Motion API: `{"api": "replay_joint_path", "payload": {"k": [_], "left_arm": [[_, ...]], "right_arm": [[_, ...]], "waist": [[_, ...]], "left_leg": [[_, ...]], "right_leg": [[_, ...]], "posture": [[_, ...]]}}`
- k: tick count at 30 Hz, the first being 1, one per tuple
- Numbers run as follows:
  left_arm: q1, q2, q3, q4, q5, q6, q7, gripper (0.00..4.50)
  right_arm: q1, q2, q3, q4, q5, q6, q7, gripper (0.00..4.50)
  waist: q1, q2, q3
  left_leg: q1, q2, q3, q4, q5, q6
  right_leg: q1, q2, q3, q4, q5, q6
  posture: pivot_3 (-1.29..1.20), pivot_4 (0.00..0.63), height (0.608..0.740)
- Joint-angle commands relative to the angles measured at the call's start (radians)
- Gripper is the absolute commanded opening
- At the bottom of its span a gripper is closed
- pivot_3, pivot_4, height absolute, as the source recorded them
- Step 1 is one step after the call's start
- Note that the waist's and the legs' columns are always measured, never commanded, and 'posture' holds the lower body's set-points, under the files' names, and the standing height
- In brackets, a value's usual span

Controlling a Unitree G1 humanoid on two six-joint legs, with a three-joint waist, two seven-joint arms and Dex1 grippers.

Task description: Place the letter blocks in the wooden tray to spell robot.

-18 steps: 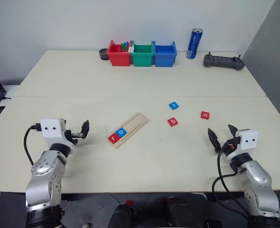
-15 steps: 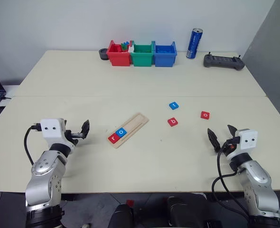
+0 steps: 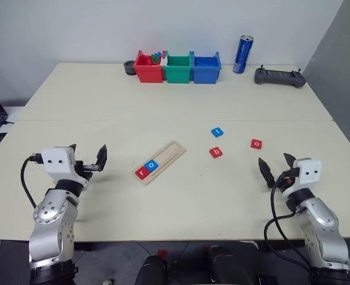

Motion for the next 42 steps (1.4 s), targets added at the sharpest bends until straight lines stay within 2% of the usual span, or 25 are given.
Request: {"api": "replay_joint_path", "payload": {"k": [1, 4, 9, 13, 18, 35, 42], "left_arm": [[0.002, 0.016, 0.027, -0.039, -0.041, -0.015, -0.036, 4.50], [0.012, 0.035, 0.013, -0.042, -0.061, -0.006, -0.092, 4.50], [0.012, 0.078, -0.043, -0.067, -0.112, 0.075, -0.190, 4.50], [0.020, 0.133, -0.133, -0.087, -0.115, 0.151, -0.279, 4.50], [0.027, 0.169, -0.205, -0.084, -0.086, 0.150, -0.351, 4.50], [-0.039, 0.143, -0.323, 0.109, -0.010, 0.082, -0.458, 4.50], [-0.098, 0.162, -0.368, 0.102, 0.050, 0.169, -0.425, 4.50]], "right_arm": [[-0.010, -0.004, -0.009, -0.044, 0.009, 0.003, -0.006, 4.46], [-0.008, 0.001, -0.004, -0.075, 0.015, 0.021, -0.014, 4.46], [0.040, -0.064, 0.105, -0.222, 0.035, 0.086, 0.110, 4.46], [0.072, -0.201, 0.217, -0.441, 0.172, 0.284, 0.268, 4.46], [0.071, -0.297, 0.232, -0.504, 0.221, 0.366, 0.329, 4.46], [0.132, -0.292, 0.251, -0.506, 0.164, 0.290, 0.332, 4.46], [0.166, -0.288, 0.252, -0.521, 0.168, 0.284, 0.330, 4.46]], "waist": [[0.000, 0.000, 0.000], [-0.001, 0.000, 0.000], [-0.002, 0.000, 0.000], [-0.002, 0.001, 0.000], [-0.001, -0.002, 0.002], [0.002, -0.002, 0.002], [0.004, -0.002, 0.002]], "left_leg": [[0.000, 0.000, 0.000, 0.000, 0.000, 0.000], [0.000, 0.000, 0.000, 0.000, 0.000, 0.000], [0.000, 0.000, 0.000, 0.000, 0.000, 0.000], [0.000, 0.000, 0.000, 0.000, 0.000, 0.000], [0.000, 0.000, -0.001, 0.000, 0.000, 0.000], [0.000, 0.000, 0.000, 0.000, 0.000, 0.000], [0.000, 0.000, -0.001, 0.000, 0.000, 0.000]], "right_leg": [[0.000, 0.000, 0.000, 0.000, 0.000, 0.000], [0.000, 0.000, 0.000, 0.000, 0.000, 0.000], [0.000, 0.000, 0.000, 0.000, -0.001, 0.001], [0.000, 0.000, 0.000, 0.000, -0.002, 0.003], [0.000, 0.000, -0.001, 0.000, -0.002, 0.003], [0.000, 0.000, -0.001, -0.001, -0.002, 0.003], [0.000, 0.000, -0.001, -0.001, -0.002, 0.004]], "posture": [[0.00, 0.150, 0.740], [0.00, 0.150, 0.740], [0.00, 0.150, 0.740], [0.00, 0.150, 0.740], [0.00, 0.150, 0.740], [0.00, 0.150, 0.740], [0.00, 0.150, 0.740]]}}
